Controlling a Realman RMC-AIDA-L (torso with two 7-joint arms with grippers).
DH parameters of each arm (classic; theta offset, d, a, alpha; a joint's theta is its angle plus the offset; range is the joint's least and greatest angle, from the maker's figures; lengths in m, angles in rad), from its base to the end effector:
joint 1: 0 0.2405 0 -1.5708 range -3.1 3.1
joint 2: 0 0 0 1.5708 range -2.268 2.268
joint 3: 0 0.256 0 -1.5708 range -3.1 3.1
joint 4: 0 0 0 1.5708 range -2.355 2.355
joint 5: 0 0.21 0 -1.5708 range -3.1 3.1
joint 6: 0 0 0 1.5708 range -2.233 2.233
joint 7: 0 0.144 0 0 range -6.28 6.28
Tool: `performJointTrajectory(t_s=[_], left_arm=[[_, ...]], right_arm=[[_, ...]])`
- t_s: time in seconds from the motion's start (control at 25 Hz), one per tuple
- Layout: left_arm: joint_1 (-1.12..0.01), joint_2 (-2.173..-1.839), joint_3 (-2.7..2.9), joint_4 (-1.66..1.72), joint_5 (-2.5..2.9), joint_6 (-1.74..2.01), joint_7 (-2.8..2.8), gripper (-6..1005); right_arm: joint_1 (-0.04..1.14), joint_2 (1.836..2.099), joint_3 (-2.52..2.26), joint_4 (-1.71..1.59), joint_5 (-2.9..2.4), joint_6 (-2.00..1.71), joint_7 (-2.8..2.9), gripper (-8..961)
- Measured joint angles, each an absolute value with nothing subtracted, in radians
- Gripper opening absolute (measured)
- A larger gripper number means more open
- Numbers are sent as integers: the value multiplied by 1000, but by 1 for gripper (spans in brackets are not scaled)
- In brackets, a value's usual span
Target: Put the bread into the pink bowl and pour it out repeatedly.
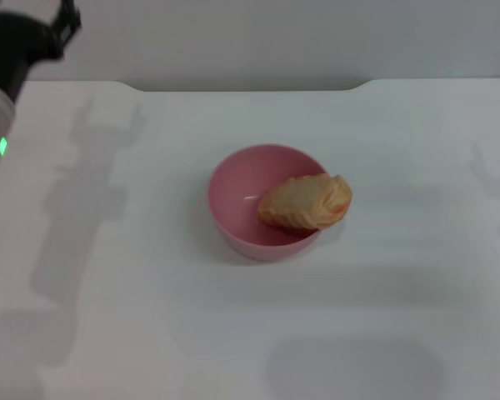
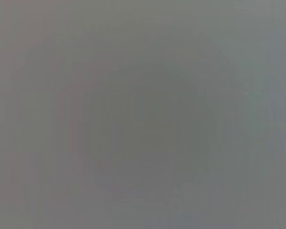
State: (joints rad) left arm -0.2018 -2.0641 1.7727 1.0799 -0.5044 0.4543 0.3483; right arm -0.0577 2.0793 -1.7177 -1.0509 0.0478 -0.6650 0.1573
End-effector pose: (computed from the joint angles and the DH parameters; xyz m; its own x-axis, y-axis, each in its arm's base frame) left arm -0.2353 0.3798 0.0355 0.8288 -0.0846 0.5531 0.5464 -0.0909 -0.8326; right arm 0.2936 0.3054 0.0373 0.7491 0.0740 -0.6584 -0.6506 -0.1055 -0.7521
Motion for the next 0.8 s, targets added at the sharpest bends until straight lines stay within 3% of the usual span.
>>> performJointTrajectory(t_s=[0.36,0.8], left_arm=[[-315,-2071,1853,677,-547,696,164,866],[-315,-2071,1876,634,-555,783,143,866]], right_arm=[[-51,2082,-1704,-915,64,-836,151,817],[-28,2080,-1705,-855,64,-861,141,817]])
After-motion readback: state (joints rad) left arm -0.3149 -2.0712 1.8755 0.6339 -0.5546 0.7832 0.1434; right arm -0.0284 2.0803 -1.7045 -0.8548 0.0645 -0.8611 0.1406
